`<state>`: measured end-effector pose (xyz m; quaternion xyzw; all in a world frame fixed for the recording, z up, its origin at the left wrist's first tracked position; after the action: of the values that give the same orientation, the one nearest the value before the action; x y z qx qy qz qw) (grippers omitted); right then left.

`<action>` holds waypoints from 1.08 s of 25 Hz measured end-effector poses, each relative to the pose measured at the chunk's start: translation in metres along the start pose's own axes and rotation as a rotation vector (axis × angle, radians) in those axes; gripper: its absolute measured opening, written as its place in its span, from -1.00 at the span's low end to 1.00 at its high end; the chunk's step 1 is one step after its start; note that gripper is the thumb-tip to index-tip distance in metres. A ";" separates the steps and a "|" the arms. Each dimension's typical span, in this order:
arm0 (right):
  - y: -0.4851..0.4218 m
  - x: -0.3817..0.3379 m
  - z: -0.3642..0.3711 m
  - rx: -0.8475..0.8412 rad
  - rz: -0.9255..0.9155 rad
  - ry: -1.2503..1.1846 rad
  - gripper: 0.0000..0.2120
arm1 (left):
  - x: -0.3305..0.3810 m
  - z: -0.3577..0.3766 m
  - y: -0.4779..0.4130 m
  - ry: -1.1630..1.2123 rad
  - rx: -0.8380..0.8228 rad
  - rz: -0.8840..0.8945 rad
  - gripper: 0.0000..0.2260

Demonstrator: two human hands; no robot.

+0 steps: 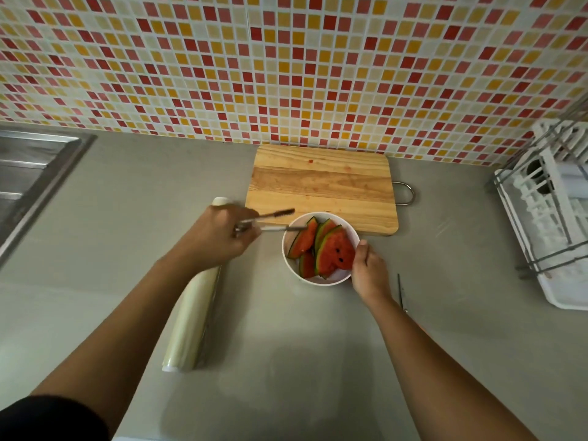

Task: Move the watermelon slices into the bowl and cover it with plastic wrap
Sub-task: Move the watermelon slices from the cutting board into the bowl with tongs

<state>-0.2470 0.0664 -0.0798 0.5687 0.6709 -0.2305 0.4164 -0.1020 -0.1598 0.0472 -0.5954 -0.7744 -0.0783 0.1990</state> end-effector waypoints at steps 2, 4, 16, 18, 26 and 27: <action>0.000 0.000 0.001 0.001 0.000 -0.004 -0.56 | -0.013 0.002 -0.024 -0.005 0.095 -0.131 -0.85; 0.000 -0.001 0.001 0.008 0.005 -0.003 -0.56 | -0.023 0.025 -0.051 0.013 0.124 -0.358 -0.81; 0.001 0.005 0.000 0.029 -0.015 -0.045 -0.62 | -0.043 0.107 -0.123 -0.057 0.105 -0.654 -0.73; 0.001 0.004 0.001 0.031 -0.011 -0.052 -0.60 | -0.045 0.109 -0.122 -0.046 0.067 -0.631 -0.64; 0.002 -0.003 -0.002 0.034 -0.014 -0.020 -0.58 | -0.008 0.090 -0.049 0.360 0.137 -0.494 -0.52; 0.002 -0.004 -0.003 0.030 -0.005 -0.010 -0.57 | 0.000 0.096 -0.031 0.458 0.056 -0.534 -0.48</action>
<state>-0.2457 0.0664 -0.0745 0.5721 0.6665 -0.2443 0.4109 -0.1521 -0.1339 -0.0369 -0.3332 -0.8400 -0.2376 0.3563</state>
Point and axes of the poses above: each hand's wrist, its own y-axis away from the middle knuckle, its own z-axis out of the palm, x = y × z, the point moved 5 cm from there along -y, towards the middle knuckle, and after that the axes turned 4 degrees about -y, right-handed, at the moved point
